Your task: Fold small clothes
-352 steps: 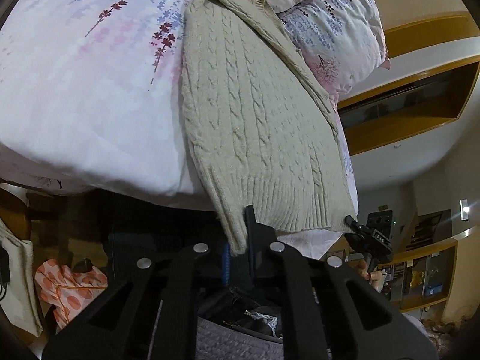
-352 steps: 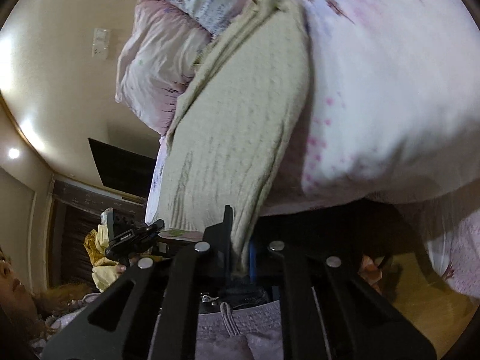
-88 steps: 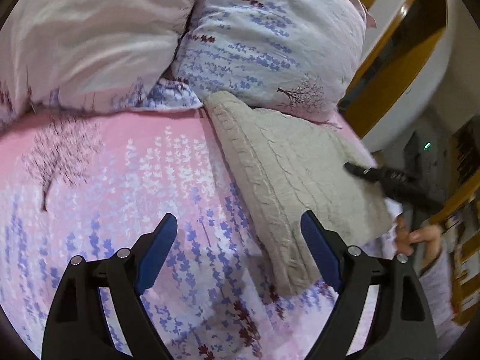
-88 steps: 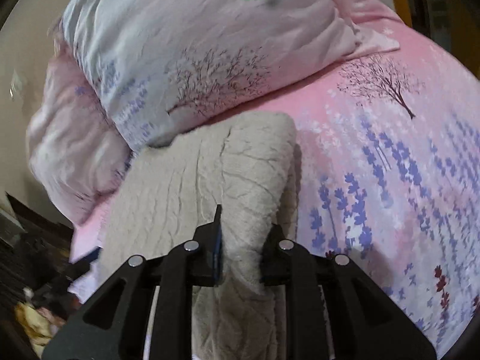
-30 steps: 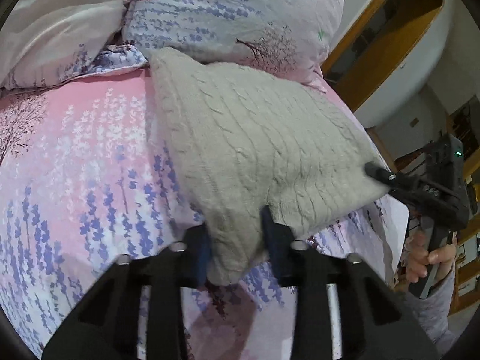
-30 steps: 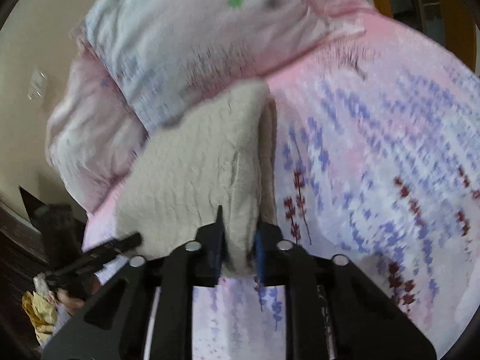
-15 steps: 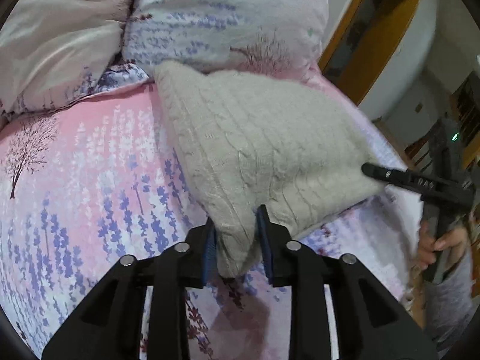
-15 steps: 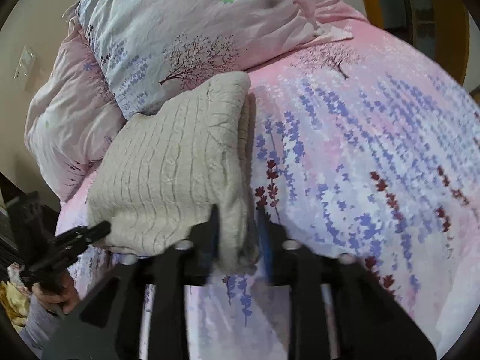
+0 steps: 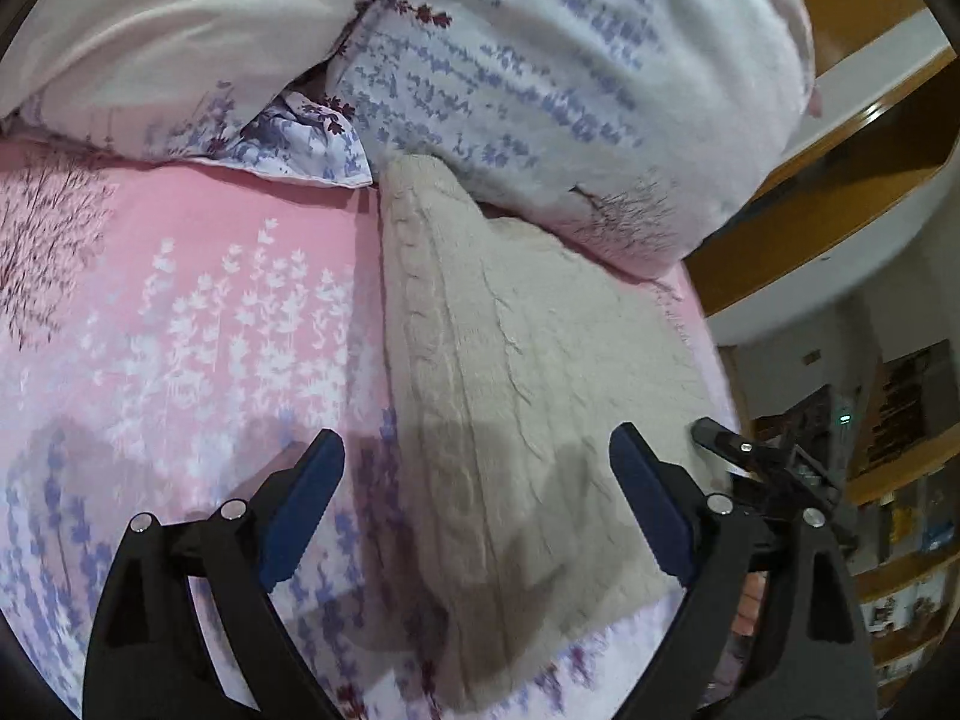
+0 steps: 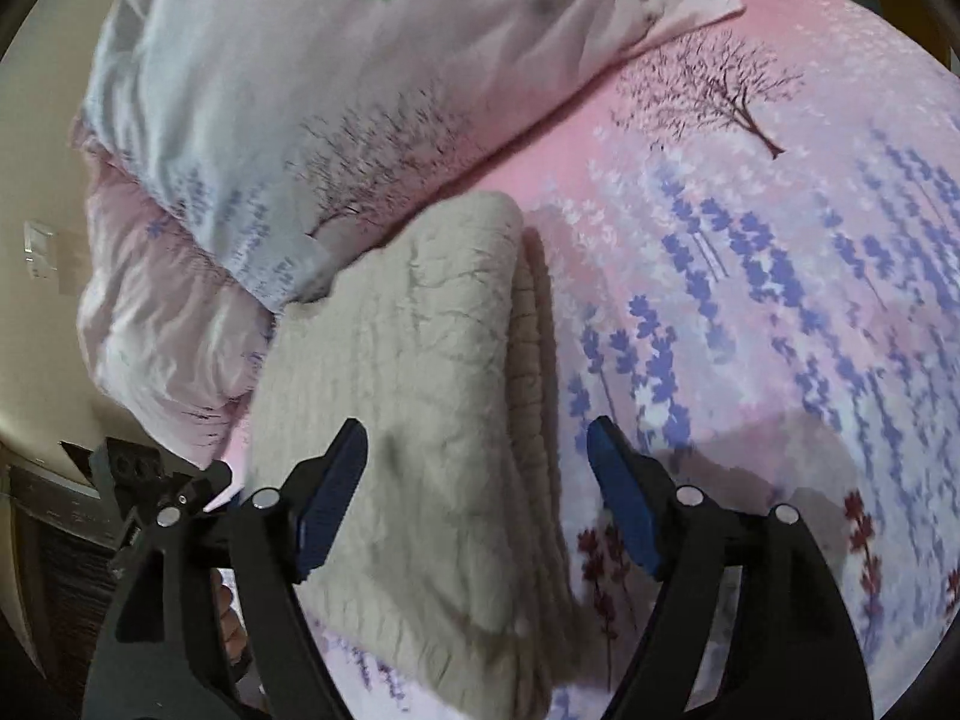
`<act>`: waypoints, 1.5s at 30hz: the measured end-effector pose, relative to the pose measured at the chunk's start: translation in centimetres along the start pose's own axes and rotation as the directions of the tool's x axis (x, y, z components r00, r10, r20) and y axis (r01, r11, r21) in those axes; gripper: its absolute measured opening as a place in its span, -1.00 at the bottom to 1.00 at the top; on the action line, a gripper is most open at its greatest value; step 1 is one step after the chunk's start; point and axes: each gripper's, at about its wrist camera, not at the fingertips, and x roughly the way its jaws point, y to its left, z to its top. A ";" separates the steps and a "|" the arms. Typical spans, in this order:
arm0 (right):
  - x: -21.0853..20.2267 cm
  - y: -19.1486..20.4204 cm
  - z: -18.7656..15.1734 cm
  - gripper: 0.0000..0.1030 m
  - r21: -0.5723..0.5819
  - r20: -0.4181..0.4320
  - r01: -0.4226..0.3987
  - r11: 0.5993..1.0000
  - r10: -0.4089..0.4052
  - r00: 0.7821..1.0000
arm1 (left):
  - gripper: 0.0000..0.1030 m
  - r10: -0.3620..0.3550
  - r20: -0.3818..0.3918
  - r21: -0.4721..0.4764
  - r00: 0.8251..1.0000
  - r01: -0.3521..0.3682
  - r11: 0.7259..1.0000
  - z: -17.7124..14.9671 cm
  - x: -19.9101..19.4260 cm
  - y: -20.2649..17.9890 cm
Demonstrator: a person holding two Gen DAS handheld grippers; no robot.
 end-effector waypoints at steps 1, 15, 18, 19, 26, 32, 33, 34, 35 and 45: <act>0.0 0.0 0.0 0.49 -0.003 0.010 -0.006 1.000 0.006 1.000 | 0.76 0.016 -0.005 0.008 1.000 -0.016 1.000 0.1 0.5 -0.1; 2.0 0.1 -0.5 -0.33 -0.004 -0.049 -0.143 0.990 0.142 0.989 | 0.00 -0.127 0.001 -0.068 0.992 0.127 0.990 -0.1 2.5 0.0; 1.8 0.2 -0.8 -0.43 0.015 -0.033 -0.186 0.982 0.186 0.982 | -0.18 -0.152 0.006 -0.064 0.988 0.152 0.986 -0.2 1.6 0.5; 1.7 0.4 -0.9 -0.45 0.020 -0.027 -0.198 0.980 0.198 0.980 | -0.20 -0.158 0.009 -0.063 0.987 0.158 0.985 -0.3 1.2 0.8; 1.7 5.8 -1.5 -0.49 -0.060 -0.040 -0.282 0.957 0.280 0.959 | -0.25 -0.199 0.053 -0.030 0.978 0.201 0.979 -1.0 -4.5 3.4; 5.7 12.8 -3.2 -0.49 -0.201 -0.133 -0.333 0.921 0.311 0.941 | -0.24 -0.151 0.171 -0.039 0.974 0.160 0.986 -2.0 -12.7 9.8; 7.4 14.0 -3.7 -0.49 -0.219 -0.161 -0.322 0.921 0.292 0.943 | -0.23 -0.130 0.175 -0.053 0.976 0.141 0.989 -2.1 -13.0 10.6; 8.5 14.4 -4.1 -0.48 -0.227 -0.183 -0.307 0.924 0.269 0.946 | -0.22 -0.094 0.167 -0.083 0.981 0.109 0.991 -2.3 -12.8 11.9; 9.7 14.8 -4.6 -0.47 -0.234 -0.201 -0.279 0.931 0.234 0.951 | -0.21 -0.053 0.143 -0.114 0.988 0.070 0.991 -2.6 -12.4 13.4; 6.1 14.8 -3.6 -0.05 -0.265 -0.002 -0.119 0.957 0.123 0.992 | 0.11 0.161 0.312 -0.072 0.936 -0.146 0.987 -3.3 -17.2 13.1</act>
